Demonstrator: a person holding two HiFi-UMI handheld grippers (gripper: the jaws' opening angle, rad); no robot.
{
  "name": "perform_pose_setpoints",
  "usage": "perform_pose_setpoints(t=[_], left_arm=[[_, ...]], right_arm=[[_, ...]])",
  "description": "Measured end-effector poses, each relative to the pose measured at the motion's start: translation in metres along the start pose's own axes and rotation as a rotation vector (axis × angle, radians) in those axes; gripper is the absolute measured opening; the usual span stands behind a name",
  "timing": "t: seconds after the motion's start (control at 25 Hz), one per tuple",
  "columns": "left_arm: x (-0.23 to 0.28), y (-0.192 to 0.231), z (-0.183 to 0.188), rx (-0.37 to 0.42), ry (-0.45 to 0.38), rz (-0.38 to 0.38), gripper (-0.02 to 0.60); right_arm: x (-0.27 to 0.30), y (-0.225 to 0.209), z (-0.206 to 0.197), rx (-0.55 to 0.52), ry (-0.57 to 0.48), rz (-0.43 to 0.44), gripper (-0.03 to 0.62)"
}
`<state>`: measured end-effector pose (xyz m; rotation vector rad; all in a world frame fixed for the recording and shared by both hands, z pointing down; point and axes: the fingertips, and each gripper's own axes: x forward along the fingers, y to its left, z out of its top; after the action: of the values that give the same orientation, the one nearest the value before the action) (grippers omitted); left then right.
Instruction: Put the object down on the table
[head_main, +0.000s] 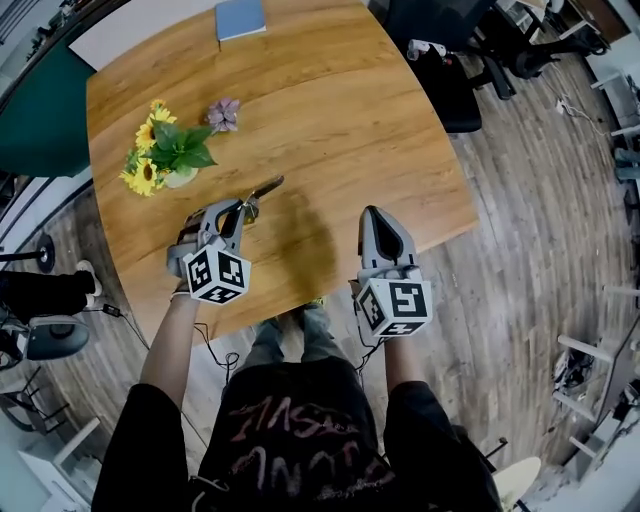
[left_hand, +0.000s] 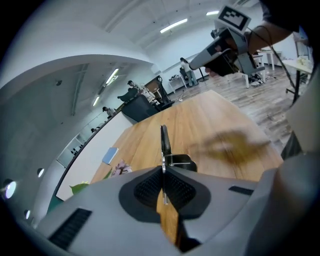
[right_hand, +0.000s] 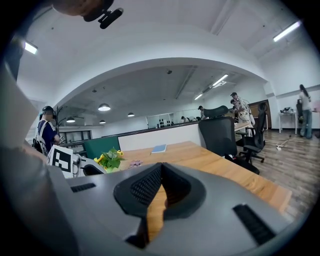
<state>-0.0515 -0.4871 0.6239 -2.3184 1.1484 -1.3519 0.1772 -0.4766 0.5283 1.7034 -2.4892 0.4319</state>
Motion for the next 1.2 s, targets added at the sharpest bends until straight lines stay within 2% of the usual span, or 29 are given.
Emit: perform_pose_setpoints(t=[0.24, 0.56, 0.8, 1.2], left_arm=[[0.025, -0.018, -0.022, 0.086, 0.095, -0.045, 0.017], [0.048, -0.039, -0.020, 0.236, 0.141, -0.118, 0.021], [0.054, -0.056, -0.022, 0.252, 0.162, -0.173, 0.029], [0.053, -0.070, -0.024, 0.237, 0.172, -0.202, 0.052]], right_arm=[[0.006, 0.001, -0.012, 0.010, 0.023, 0.007, 0.005], [0.006, -0.001, -0.027, 0.025, 0.050, 0.005, 0.005], [0.005, -0.004, -0.031, 0.039, 0.060, 0.000, 0.005], [0.003, -0.005, -0.032, 0.042, 0.065, 0.002, 0.005]])
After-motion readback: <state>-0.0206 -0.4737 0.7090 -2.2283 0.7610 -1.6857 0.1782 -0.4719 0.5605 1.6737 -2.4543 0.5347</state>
